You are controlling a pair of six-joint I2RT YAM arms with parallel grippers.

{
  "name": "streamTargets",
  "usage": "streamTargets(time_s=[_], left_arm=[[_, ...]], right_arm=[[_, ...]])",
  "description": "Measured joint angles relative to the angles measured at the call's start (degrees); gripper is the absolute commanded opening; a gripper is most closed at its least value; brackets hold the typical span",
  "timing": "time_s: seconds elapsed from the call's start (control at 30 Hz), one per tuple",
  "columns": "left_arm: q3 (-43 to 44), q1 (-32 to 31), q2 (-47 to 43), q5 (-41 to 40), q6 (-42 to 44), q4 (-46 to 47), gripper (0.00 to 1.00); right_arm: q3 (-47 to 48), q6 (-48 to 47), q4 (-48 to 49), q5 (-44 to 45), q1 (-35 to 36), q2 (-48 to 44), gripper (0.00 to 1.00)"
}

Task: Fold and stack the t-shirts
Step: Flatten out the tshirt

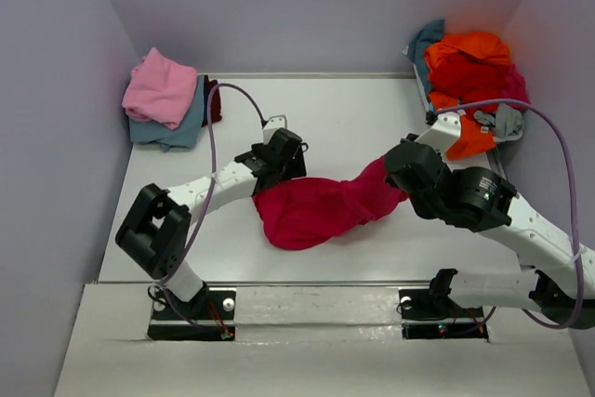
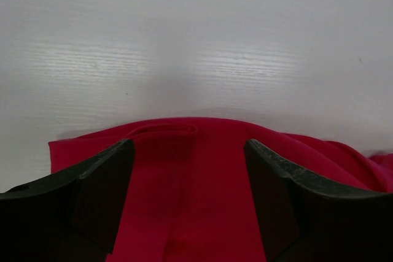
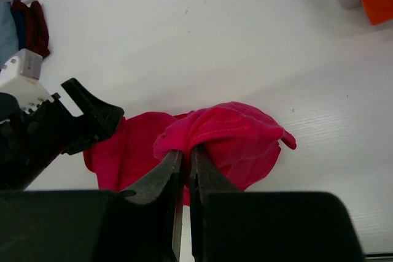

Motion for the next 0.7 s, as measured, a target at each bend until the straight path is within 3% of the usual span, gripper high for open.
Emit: streamTargets(time_s=[0.4,0.7], left_arm=[[2.2,0.9,11.2,4.5,-1.0,4.4,0.79],[17.0,1.1,18.8,5.9,2.9,3.0,0.75]], right_arm=[[-1.0,0.6,-0.1,-1.2,0.0,0.0,0.07],[-1.0,1.0,-0.1,-1.7,0.0,0.2,0.07]])
